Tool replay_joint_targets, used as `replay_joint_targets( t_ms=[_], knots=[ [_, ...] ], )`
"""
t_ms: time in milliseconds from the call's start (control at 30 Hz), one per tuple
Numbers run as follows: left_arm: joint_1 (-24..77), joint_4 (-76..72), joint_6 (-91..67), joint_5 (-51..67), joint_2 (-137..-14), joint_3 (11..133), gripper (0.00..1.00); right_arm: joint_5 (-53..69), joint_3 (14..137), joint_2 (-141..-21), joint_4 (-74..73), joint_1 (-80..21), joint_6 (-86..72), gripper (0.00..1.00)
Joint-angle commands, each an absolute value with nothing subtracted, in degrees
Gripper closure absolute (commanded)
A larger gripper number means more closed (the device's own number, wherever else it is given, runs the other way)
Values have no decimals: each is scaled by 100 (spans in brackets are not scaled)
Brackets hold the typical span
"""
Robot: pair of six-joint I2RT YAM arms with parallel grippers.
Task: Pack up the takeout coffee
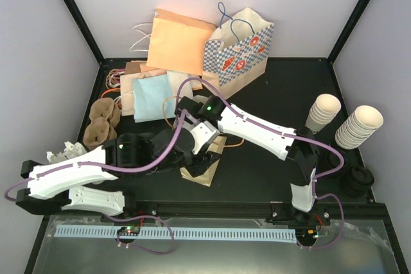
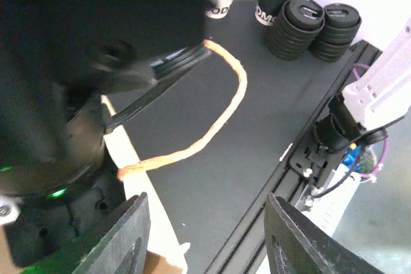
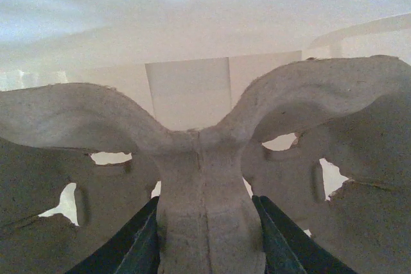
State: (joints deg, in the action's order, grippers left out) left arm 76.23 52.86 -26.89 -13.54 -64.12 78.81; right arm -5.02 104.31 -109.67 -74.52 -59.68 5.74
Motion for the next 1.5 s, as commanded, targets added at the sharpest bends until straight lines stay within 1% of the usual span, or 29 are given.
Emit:
replay_joint_targets(
  t_ms=[0, 100, 300, 467, 700, 933, 1033, 1067, 1100, 1167, 1200, 1300, 1367, 1467],
  knots=[
    [7826, 4413, -1528, -1627, -6332, 7448, 49, -506, 10480, -10718, -7352, -5990, 655, 62],
    [7934, 3921, -977, -1731, -6327, 7257, 49, -488, 10490, -10727, -7359, -5994, 651, 62],
    [8128, 3854, -121, -2085, -6494, 7156, 47, -440, 10493, -10722, -7341, -5984, 683, 62],
    [8335, 3754, 479, -2800, -6692, 7107, 45, -429, 10529, -10718, -7356, -5985, 695, 62],
    [8394, 3511, 1164, -3468, -6928, 6976, 44, -413, 10524, -10712, -7356, -5977, 703, 62],
    [8411, 3332, 1549, -4123, -7203, 7039, 49, -389, 10538, -10740, -7356, -5976, 705, 62],
    [8446, 3365, 1596, -4366, -7301, 7138, 49, -387, 10559, -10748, -7361, -5972, 706, 62],
    [8451, 3341, 1638, -4407, -7303, 7145, 50, -387, 10576, -10757, -7369, -5976, 710, 62],
    [8455, 3326, 1665, -4460, -7387, 7157, 55, -387, 10586, -10758, -7373, -5976, 715, 62],
    [8470, 3398, 1674, -4512, -7520, 7234, 72, -387, 10595, -10766, -7366, -5977, 718, 62],
    [8479, 3482, 1644, -4508, -7552, 7305, 79, -389, 10599, -10767, -7364, -5977, 725, 62],
    [8534, 3577, 1561, -4487, -7594, 7435, 92, -395, 10600, -10779, -7365, -5977, 724, 62],
    [8595, 3542, 1564, -4303, -7547, 7469, 98, -391, 10621, -10797, -7358, -5963, 725, 62],
    [8638, 3407, 1497, -3845, -7411, 7485, 98, -394, 10664, -10832, -7381, -5968, 726, 62]
  ],
)
